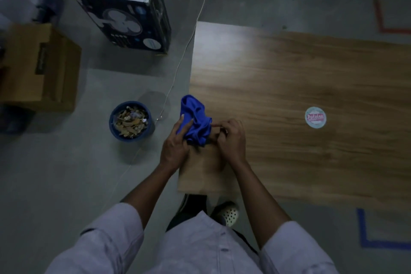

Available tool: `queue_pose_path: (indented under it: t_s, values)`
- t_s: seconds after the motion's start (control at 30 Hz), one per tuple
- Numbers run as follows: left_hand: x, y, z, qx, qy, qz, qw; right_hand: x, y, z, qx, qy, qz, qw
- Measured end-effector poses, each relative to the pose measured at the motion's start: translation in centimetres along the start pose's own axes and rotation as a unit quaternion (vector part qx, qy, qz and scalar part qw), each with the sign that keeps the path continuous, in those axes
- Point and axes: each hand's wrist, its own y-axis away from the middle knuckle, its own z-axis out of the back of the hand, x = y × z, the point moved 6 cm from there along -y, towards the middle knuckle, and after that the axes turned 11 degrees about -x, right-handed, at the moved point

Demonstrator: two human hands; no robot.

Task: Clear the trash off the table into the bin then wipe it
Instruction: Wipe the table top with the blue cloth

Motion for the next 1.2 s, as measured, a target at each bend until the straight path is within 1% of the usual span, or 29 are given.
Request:
queue_pose_path:
  t_s: [0.07,0.2,0.3,0.37,0.4,0.47,0.5,0.53,0.57,0.6,0.63,0.7,0.73,0.8,0.83,0.87,0.9,0.93,0.97,1.0,1.03,1.07,1.1,1.13,1.17,1.2]
  values:
    - [0.5,3.7,0.3,-0.001,-0.005,0.005,1.0,-0.3,2.2,0.8,0.004,-0.004,0.001,1.0]
    - [1.6,10.9,1.2,-0.02,-0.002,-0.02,1.0,-0.9,6.5,2.5,0.01,-0.011,0.005,1.0]
    - [2.2,16.0,1.8,-0.026,0.007,-0.005,1.0,-1.3,9.3,3.1,0.019,-0.012,0.011,1.0]
    - [2.3,19.1,2.7,-0.022,0.01,-0.015,1.0,-1.2,11.0,3.2,0.026,-0.019,0.014,0.999]
    - [2.7,20.5,3.1,-0.009,0.01,-0.028,1.0,-1.3,11.9,3.3,0.032,-0.024,0.016,0.999]
    - [3.4,22.7,4.5,0.054,0.001,-0.068,0.996,-1.7,13.7,3.6,0.042,-0.038,0.023,0.998]
    - [3.4,23.2,5.6,0.092,0.002,-0.065,0.994,-1.9,14.4,3.9,0.045,-0.047,0.027,0.998]
    - [3.3,23.3,6.7,0.121,0.021,-0.031,0.992,-1.9,15.0,4.3,0.041,-0.058,0.033,0.997]
    - [3.4,22.7,7.8,0.111,0.031,0.016,0.993,-1.7,15.3,4.9,0.027,-0.071,0.041,0.996]
    - [2.8,21.7,8.9,0.07,0.041,0.062,0.995,-1.2,15.6,5.5,0.004,-0.085,0.053,0.995]
    - [1.5,20.2,10.1,0.009,0.036,0.074,0.997,-0.4,16.0,6.2,-0.026,-0.091,0.077,0.993]
    - [-1.8,17.6,11.2,-0.087,0.05,0.068,0.993,2.3,16.8,7.6,-0.076,-0.086,0.153,0.982]
    - [-3.4,16.6,11.3,-0.116,0.06,0.068,0.989,3.8,17.1,8.0,-0.085,-0.091,0.196,0.973]
    - [-5.9,15.3,10.5,-0.143,0.08,0.058,0.985,6.4,17.3,7.6,-0.067,-0.098,0.26,0.958]
    - [-6.7,14.9,9.4,-0.13,0.086,0.056,0.986,7.1,17.1,6.9,-0.051,-0.09,0.268,0.958]
    - [-7.2,15.0,8.0,-0.092,0.095,0.065,0.989,7.3,16.8,5.9,-0.036,-0.077,0.25,0.965]
    - [-6.9,15.3,6.3,-0.033,0.109,0.099,0.989,7.0,16.4,4.8,-0.016,-0.059,0.21,0.976]
    - [-6.4,16.1,4.9,0.018,0.146,0.159,0.976,6.2,15.9,3.5,0.018,-0.036,0.159,0.986]
    - [-5.3,16.8,3.8,0.037,0.198,0.223,0.954,5.2,15.6,2.2,0.061,-0.009,0.108,0.992]
    - [-4.2,17.3,3.5,0.007,0.24,0.278,0.93,4.0,15.4,0.9,0.101,0.022,0.066,0.992]
    - [-3.0,17.6,3.9,-0.06,0.25,0.318,0.913,2.7,15.4,-0.1,0.132,0.059,0.04,0.989]
    - [-2.1,17.6,4.6,-0.129,0.225,0.335,0.906,1.4,15.4,-1.0,0.156,0.103,0.033,0.982]
    - [-1.7,17.5,5.2,-0.18,0.188,0.334,0.906,0.1,15.6,-1.7,0.179,0.15,0.046,0.971]
    - [-1.8,17.3,5.5,-0.209,0.154,0.308,0.915,-1.0,16.3,-2.3,0.197,0.195,0.079,0.958]
    - [-2.4,16.9,5.5,-0.216,0.124,0.253,0.935,-1.9,17.2,-2.7,0.203,0.234,0.131,0.942]
    - [-3.1,16.5,4.9,-0.201,0.093,0.176,0.959,-2.6,18.3,-2.7,0.201,0.259,0.195,0.925]
